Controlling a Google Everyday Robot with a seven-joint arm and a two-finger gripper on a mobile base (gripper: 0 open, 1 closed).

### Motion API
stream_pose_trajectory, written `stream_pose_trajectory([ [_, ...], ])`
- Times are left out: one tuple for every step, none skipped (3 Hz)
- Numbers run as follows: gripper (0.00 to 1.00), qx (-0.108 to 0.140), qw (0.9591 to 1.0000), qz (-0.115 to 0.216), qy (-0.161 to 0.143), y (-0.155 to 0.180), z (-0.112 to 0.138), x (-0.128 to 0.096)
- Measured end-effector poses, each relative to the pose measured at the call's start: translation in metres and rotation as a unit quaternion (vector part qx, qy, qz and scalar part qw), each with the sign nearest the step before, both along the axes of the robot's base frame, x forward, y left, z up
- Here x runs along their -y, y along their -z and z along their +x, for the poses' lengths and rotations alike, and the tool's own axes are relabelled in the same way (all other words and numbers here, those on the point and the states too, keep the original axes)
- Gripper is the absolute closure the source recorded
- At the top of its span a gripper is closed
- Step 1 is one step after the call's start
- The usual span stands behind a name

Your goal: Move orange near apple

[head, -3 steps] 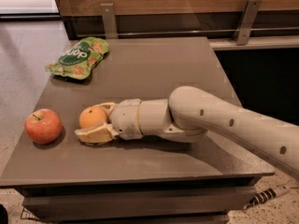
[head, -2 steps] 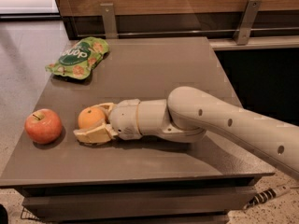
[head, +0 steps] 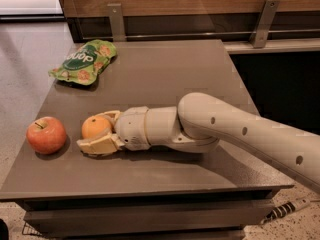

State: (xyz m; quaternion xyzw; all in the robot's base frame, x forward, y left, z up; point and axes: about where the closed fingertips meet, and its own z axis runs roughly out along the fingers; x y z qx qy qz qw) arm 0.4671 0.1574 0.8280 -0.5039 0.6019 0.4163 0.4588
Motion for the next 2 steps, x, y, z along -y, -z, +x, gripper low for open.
stream_pose_trajectory([
  [0.27,0.001,1.0000,0.000,-0.002,-0.0006,-0.0011,-0.0017],
  [0.05,0.001,1.0000,0.000,-0.004,-0.0012,-0.0023,-0.0033],
])
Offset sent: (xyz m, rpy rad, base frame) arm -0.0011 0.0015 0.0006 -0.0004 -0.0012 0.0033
